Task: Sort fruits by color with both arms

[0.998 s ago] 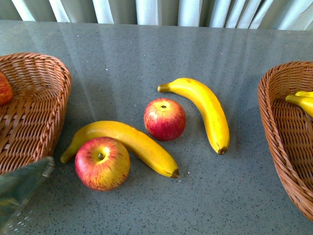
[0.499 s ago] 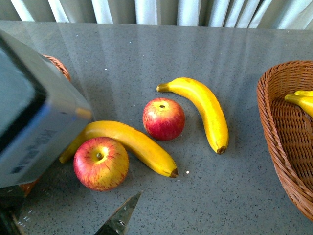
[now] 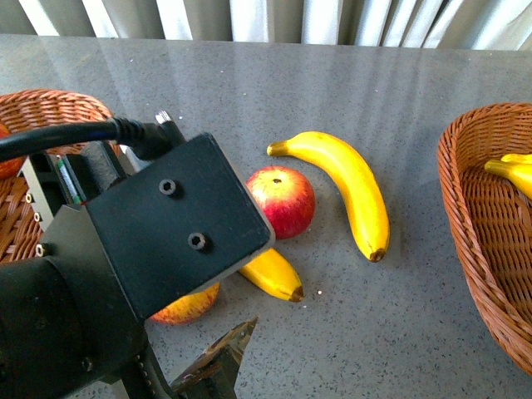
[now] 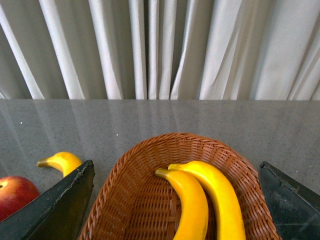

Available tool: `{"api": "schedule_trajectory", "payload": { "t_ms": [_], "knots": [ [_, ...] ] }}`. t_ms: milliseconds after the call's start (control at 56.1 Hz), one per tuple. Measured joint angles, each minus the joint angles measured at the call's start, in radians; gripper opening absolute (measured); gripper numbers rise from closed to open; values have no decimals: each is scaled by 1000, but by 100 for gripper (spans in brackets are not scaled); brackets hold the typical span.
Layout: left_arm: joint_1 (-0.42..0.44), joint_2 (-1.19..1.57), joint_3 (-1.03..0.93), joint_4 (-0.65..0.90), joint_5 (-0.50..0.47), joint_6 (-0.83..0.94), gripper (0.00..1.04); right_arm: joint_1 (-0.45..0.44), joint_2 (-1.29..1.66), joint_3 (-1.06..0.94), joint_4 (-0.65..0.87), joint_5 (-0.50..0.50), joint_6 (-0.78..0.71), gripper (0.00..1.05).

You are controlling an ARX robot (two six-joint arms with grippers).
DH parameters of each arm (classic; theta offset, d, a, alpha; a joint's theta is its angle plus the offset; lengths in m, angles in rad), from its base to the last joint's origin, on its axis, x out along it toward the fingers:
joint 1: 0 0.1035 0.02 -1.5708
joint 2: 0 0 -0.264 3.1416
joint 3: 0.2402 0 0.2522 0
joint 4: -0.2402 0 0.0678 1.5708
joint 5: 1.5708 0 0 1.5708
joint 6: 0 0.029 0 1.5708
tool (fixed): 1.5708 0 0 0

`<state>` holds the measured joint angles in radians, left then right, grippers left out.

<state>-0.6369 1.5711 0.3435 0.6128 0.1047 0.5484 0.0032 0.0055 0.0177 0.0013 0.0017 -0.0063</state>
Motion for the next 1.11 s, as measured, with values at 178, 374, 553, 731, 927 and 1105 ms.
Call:
{"api": "schedule_trajectory", "payload": {
  "t_ms": [178, 374, 553, 731, 927, 1105],
  "knots": [
    [5, 56, 28, -31, -1, 59, 96, 0, 0, 0, 0, 0, 0, 96],
    [17, 106, 56, -63, -3, 91, 96, 0, 0, 0, 0, 0, 0, 96],
    [63, 153, 97, -104, -7, 120, 96, 0, 0, 0, 0, 0, 0, 96],
    [74, 161, 114, -107, -16, 126, 96, 0, 0, 0, 0, 0, 0, 96],
    [74, 172, 125, -120, -24, 153, 96, 0, 0, 0, 0, 0, 0, 96],
    [74, 190, 125, -134, -29, 190, 96, 0, 0, 0, 0, 0, 0, 96]
  ]
}}
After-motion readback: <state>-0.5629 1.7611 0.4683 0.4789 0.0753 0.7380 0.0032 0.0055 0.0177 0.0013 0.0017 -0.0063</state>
